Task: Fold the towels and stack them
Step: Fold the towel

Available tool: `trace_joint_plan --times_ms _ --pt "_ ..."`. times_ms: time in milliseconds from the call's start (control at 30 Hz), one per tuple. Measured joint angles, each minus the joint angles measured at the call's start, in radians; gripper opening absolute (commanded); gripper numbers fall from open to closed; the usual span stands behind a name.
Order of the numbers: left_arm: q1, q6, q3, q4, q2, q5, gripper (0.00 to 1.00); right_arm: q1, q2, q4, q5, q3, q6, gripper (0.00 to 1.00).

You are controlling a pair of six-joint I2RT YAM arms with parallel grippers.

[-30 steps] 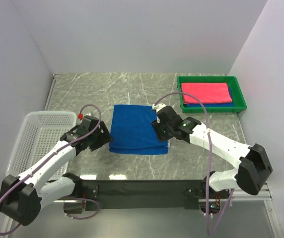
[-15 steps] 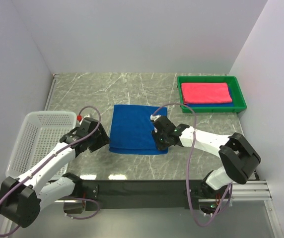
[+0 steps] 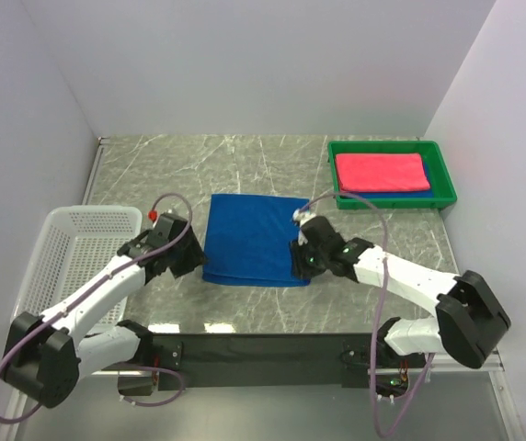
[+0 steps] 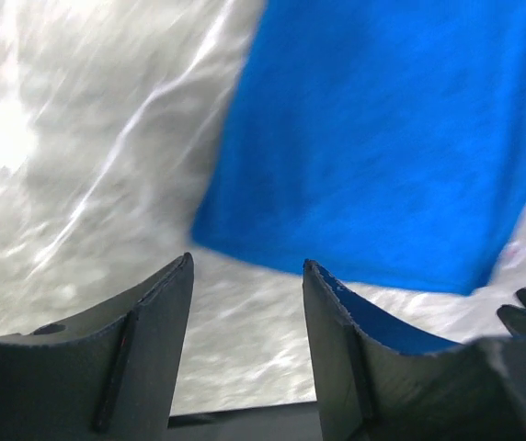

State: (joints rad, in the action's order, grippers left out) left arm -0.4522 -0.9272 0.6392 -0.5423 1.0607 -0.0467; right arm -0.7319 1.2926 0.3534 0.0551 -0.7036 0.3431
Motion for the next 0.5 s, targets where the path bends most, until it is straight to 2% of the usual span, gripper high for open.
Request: trace_joint_plan --times_ms 33,133,267,367,500 --pt "0.000 0.002 0.035 -0.003 0.028 -0.002 0.57 0.031 -0.013 -0.005 0.006 -0.015 0.000 0.53" --pt "0.000 0.013 0.142 0.023 0.117 -0.004 0.59 0.166 -0.019 -0.051 0.038 -0.068 0.003 0.55" --pt "0.006 0.029 0.315 0.077 0.299 -0.003 0.57 0.289 0.054 -0.131 0.051 -0.154 0.019 0.46" --pt "0.016 0.042 0.438 0.117 0.457 -0.003 0.48 0.310 0.148 -0.192 0.059 -0.218 0.043 0.36" --pt "0.035 0.055 0.582 0.149 0.657 -0.003 0.36 0.340 0.293 -0.262 0.074 -0.291 0.092 0.32"
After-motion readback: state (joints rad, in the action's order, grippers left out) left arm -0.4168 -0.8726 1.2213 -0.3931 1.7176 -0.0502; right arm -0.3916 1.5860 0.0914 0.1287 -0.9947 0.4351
